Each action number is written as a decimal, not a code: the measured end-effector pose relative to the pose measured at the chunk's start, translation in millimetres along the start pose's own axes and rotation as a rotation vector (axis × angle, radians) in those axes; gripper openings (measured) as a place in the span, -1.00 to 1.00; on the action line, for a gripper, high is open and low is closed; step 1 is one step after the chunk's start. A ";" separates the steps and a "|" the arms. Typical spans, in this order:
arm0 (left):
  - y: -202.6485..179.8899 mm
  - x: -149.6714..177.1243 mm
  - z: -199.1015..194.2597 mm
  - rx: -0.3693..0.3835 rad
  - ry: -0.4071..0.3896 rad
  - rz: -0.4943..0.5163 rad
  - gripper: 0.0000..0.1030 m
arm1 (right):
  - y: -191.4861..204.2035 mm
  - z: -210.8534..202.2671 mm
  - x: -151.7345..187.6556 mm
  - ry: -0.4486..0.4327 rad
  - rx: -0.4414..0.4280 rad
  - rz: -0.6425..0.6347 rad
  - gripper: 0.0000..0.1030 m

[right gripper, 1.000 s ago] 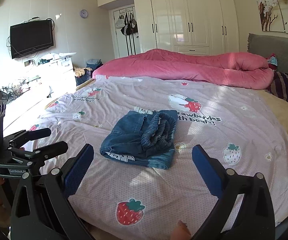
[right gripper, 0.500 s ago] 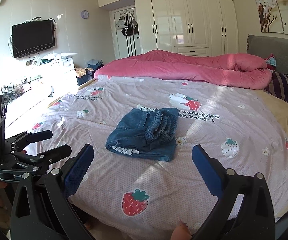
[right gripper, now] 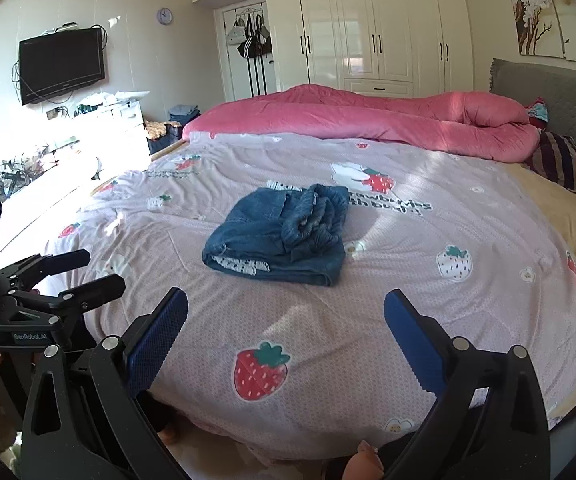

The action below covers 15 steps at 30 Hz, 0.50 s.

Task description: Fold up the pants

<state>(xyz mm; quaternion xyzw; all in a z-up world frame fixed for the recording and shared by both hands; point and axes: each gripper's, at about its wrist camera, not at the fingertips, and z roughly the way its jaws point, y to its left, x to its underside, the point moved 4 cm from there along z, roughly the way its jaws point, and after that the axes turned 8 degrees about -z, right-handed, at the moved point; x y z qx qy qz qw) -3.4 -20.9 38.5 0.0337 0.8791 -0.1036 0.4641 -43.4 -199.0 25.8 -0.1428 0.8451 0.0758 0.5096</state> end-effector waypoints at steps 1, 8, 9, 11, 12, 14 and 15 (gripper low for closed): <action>0.4 2.2 0.7 -0.002 0.001 0.001 0.81 | 0.0 0.3 2.2 0.001 0.003 0.002 0.91; 0.3 17.0 6.4 -0.004 0.008 -0.007 0.81 | -3.1 6.3 16.9 0.009 -0.004 0.032 0.91; -0.1 19.6 7.2 0.001 0.008 -0.011 0.81 | -3.7 7.1 18.1 0.007 -0.001 0.035 0.91; -1.1 24.9 9.8 0.004 0.012 -0.020 0.82 | -5.1 8.5 20.3 -0.001 0.002 0.043 0.91; -1.9 27.8 11.8 0.007 0.018 -0.022 0.82 | -5.6 9.2 21.5 -0.006 0.003 0.048 0.91; -3.2 33.3 16.0 0.010 0.031 -0.020 0.81 | -7.7 12.2 24.3 -0.007 0.006 0.056 0.91; -3.8 35.0 18.2 0.009 0.036 -0.016 0.81 | -8.7 13.8 26.1 -0.007 0.011 0.060 0.91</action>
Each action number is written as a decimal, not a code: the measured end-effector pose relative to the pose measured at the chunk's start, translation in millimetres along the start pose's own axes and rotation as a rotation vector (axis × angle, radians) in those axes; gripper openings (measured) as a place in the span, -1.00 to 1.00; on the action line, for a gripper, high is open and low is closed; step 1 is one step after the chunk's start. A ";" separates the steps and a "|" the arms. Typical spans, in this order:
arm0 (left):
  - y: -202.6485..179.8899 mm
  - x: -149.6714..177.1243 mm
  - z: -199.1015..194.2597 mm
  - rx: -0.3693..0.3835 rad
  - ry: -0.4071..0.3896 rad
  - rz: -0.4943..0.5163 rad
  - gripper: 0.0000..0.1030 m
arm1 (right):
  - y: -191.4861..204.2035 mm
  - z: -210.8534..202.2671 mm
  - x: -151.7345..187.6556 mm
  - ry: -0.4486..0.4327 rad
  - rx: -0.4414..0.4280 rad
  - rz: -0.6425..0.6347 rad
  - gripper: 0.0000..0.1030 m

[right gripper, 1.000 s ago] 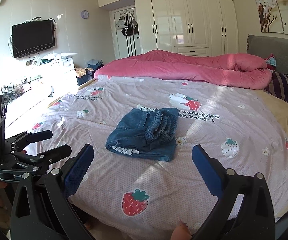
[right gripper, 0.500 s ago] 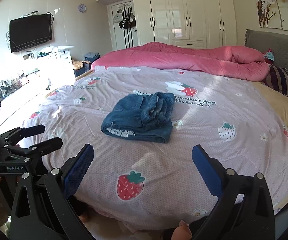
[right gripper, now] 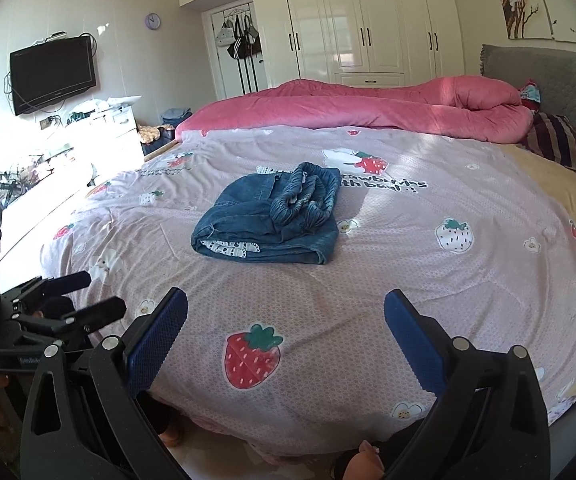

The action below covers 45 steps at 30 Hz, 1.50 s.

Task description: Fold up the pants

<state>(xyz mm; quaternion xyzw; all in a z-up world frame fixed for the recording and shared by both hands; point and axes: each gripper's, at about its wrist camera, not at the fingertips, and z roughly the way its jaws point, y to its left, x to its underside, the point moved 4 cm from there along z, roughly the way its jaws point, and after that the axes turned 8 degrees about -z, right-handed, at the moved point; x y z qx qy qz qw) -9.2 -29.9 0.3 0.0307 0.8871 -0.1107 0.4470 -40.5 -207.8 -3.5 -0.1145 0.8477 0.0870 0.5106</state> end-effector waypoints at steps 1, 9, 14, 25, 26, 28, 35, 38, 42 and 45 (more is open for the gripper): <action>0.0 1.6 1.9 -0.003 0.003 0.000 0.81 | -1.0 1.4 1.9 0.000 0.003 0.004 0.91; 5.9 9.9 16.8 -0.011 0.024 -0.025 0.81 | -3.9 24.2 19.4 0.047 0.006 0.036 0.91; 11.0 12.0 25.2 -0.024 0.028 -0.041 0.81 | -2.8 34.9 26.4 0.057 0.013 0.046 0.91; 10.5 15.8 35.8 -0.029 0.040 -0.037 0.81 | 1.8 50.7 41.6 0.079 0.025 0.028 0.91; 10.2 16.1 36.1 -0.030 0.040 -0.036 0.81 | 1.7 51.6 42.5 0.081 0.026 0.027 0.91; 9.8 16.4 36.2 -0.032 0.043 -0.034 0.81 | 2.1 52.6 43.6 0.083 0.029 0.023 0.91; 9.2 16.6 35.3 -0.038 0.040 -0.033 0.81 | -2.7 51.6 43.2 0.079 0.038 0.042 0.91; 9.5 16.5 34.8 -0.040 0.040 -0.035 0.81 | -3.9 53.0 44.3 0.087 0.036 0.051 0.91; 10.6 15.9 34.7 -0.048 0.040 -0.037 0.81 | -5.4 53.4 44.9 0.088 0.039 0.055 0.91; 11.9 15.5 35.0 -0.052 0.041 -0.041 0.81 | -6.5 53.3 45.2 0.089 0.040 0.060 0.91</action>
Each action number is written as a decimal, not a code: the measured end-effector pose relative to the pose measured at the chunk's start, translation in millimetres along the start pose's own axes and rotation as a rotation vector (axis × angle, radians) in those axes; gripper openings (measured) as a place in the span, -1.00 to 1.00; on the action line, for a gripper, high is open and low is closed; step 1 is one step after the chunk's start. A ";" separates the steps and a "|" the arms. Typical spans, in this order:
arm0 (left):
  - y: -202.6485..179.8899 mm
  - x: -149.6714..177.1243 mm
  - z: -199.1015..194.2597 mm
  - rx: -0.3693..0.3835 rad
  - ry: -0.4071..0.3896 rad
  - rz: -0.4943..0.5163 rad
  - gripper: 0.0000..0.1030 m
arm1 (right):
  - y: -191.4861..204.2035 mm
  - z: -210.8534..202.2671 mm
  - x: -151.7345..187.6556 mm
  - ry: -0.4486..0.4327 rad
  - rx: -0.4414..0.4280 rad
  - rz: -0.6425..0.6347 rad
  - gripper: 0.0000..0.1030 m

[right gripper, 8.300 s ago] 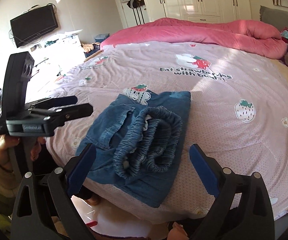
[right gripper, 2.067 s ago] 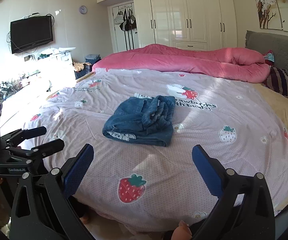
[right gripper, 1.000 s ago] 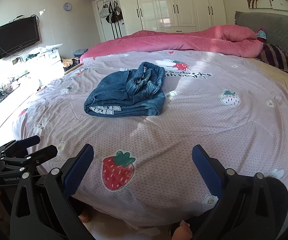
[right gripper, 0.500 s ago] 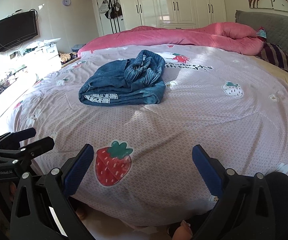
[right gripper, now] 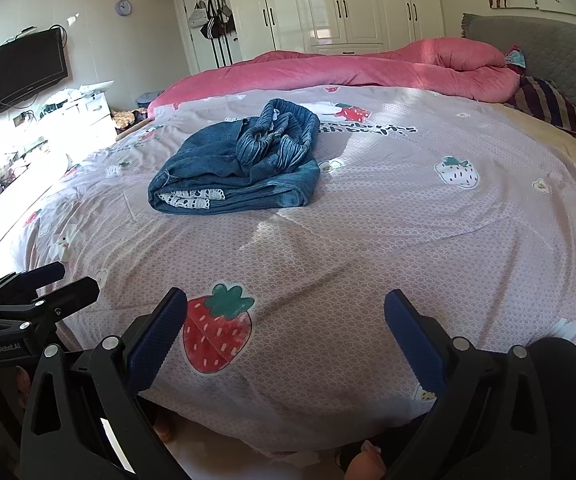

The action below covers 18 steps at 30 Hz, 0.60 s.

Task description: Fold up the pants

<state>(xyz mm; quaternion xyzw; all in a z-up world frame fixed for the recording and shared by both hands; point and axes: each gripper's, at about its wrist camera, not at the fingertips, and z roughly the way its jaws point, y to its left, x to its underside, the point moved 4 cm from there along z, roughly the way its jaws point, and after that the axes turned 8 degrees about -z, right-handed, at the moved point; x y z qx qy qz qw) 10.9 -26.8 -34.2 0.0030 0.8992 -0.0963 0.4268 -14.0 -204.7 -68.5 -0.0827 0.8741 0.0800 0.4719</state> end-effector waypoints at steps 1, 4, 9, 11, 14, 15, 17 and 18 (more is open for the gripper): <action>0.0 -0.1 0.0 0.000 0.000 -0.001 0.81 | -0.2 -0.1 0.1 0.001 0.002 0.000 0.91; 0.4 -0.4 -0.4 -0.004 -0.001 0.001 0.81 | -0.6 0.0 0.1 0.001 0.002 0.001 0.91; 1.2 -0.3 -0.7 -0.008 -0.004 -0.004 0.81 | -0.5 0.0 0.3 0.002 0.005 -0.001 0.91; 1.4 0.0 -1.1 -0.010 -0.003 -0.005 0.82 | -0.6 0.0 0.3 0.003 0.005 -0.001 0.91; 1.3 0.2 -2.3 -0.010 -0.004 -0.005 0.81 | -0.6 0.1 0.3 0.003 0.005 -0.002 0.91; 1.2 0.1 -1.9 -0.011 -0.004 -0.005 0.81 | -0.6 0.2 0.3 0.003 0.004 -0.002 0.91; 1.0 0.0 -2.5 -0.010 -0.005 -0.005 0.81 | -0.6 0.1 0.3 0.003 0.005 -0.001 0.91; 0.9 0.0 -2.4 -0.011 -0.004 -0.006 0.82 | -0.5 0.1 0.3 0.003 0.006 -0.001 0.91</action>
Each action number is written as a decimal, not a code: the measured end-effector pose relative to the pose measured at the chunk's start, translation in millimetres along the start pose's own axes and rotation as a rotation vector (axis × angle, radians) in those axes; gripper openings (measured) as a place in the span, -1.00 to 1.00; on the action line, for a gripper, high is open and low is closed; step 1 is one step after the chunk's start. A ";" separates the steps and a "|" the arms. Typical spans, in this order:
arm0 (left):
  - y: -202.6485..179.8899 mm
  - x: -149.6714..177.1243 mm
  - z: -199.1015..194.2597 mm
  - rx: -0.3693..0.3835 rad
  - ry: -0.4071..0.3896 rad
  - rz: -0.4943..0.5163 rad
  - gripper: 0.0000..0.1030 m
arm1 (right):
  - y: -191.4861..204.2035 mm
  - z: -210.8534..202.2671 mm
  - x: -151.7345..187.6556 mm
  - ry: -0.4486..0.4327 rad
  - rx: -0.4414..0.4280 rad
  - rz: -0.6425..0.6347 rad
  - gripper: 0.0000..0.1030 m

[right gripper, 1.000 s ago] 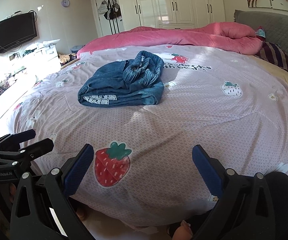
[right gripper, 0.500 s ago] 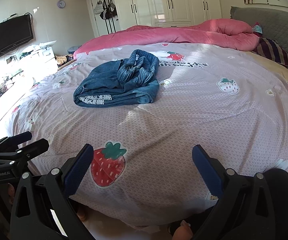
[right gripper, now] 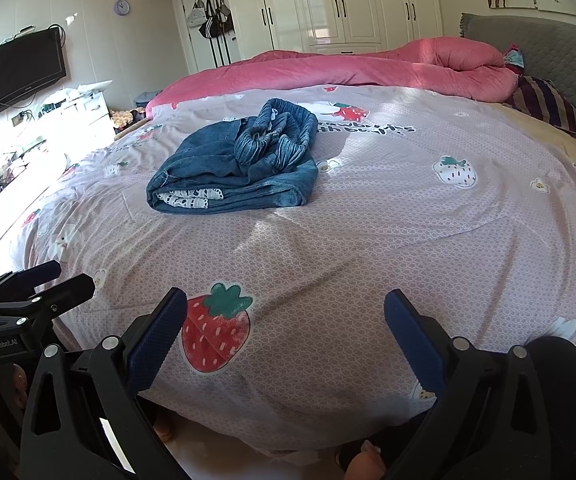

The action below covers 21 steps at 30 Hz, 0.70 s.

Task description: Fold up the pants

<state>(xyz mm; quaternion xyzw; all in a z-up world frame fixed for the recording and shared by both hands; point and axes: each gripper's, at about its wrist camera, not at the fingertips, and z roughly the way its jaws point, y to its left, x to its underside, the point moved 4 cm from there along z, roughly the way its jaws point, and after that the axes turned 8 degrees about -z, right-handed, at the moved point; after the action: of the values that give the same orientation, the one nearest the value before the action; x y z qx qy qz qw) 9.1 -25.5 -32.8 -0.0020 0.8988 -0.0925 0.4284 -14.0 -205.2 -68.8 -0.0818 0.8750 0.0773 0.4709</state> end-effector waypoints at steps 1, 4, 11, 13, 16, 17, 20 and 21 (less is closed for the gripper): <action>0.1 -0.1 -0.3 0.001 -0.001 0.000 0.82 | -0.2 -0.4 0.1 -0.001 0.000 0.000 0.91; -0.4 0.0 -0.9 -0.001 -0.001 0.001 0.81 | -0.3 -0.7 0.1 0.000 0.002 0.000 0.91; -0.4 -0.4 -1.1 0.001 0.000 -0.001 0.81 | -0.5 -1.0 0.1 0.001 0.007 -0.002 0.91; -0.6 -0.6 -1.3 0.002 0.000 -0.002 0.81 | -0.5 -1.6 0.0 0.000 0.011 -0.006 0.91; -1.1 -0.5 -1.7 0.000 0.004 -0.002 0.81 | -0.6 -1.5 0.2 0.000 0.015 -0.006 0.91; -1.6 -0.4 -1.7 -0.002 0.005 0.002 0.81 | -0.7 -1.5 0.4 0.001 0.016 -0.006 0.91; -1.7 -0.4 -2.2 0.000 0.003 0.003 0.81 | -0.9 -1.0 0.7 0.003 0.021 -0.008 0.91; -1.7 -0.3 -2.1 -0.002 0.003 0.003 0.81 | 0.0 -0.7 0.5 0.003 0.021 -0.008 0.91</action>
<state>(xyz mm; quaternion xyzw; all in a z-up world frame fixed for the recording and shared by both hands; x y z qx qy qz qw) 7.6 -26.8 -31.0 -0.0009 0.8995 -0.0912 0.4272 -14.8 -205.4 -68.9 -0.0805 0.8762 0.0661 0.4705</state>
